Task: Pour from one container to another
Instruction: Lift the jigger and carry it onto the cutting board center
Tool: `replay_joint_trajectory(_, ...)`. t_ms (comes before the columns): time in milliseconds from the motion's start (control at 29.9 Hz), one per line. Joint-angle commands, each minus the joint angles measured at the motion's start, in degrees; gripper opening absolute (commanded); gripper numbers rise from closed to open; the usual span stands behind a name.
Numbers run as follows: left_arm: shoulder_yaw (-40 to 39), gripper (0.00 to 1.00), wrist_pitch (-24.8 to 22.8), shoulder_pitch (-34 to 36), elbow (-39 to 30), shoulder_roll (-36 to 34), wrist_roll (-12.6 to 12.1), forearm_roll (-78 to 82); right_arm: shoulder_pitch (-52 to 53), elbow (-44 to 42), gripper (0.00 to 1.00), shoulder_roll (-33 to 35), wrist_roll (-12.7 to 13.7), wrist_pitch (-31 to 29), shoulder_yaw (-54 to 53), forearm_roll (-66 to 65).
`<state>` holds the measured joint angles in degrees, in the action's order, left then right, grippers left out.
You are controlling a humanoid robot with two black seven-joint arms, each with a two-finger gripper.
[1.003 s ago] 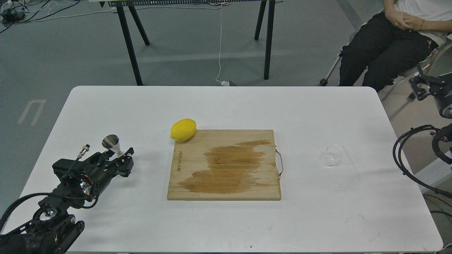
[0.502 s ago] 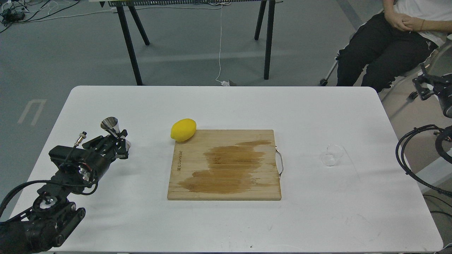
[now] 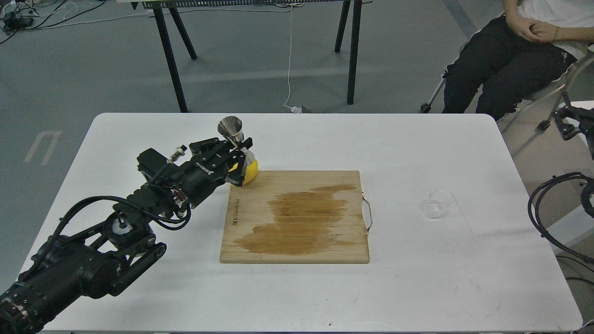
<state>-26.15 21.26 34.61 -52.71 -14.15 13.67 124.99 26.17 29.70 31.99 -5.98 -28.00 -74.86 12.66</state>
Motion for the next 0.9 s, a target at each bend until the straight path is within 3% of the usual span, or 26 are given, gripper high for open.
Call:
replay_joint_trajectory(0,4.43,0.08,-2.53,2.56,1.03,5.17,-0.31,0.01,-0.07,0.01,1.00,0.00,0.01,0.00,-0.02,0.00)
replay_joint_trajectory(234,9.10,0.08,-3.06,2.92,9.55,14.15,-0.40,0.01,-0.50,0.01,1.00,0.00,0.01,0.00,-0.37,0.00)
replay_joint_trajectory(401,9.36,0.09,-3.06,2.92,13.77,14.15,-0.40,0.01,-0.94,-0.08,1.00,0.53,0.01,0.00,-0.37,0.00)
replay_joint_trajectory(869,11.38,0.19,-3.06,2.30,15.80,14.15,-0.40,0.01,-1.38,0.01,1.00,0.71,0.01,0.00,-0.37,0.00)
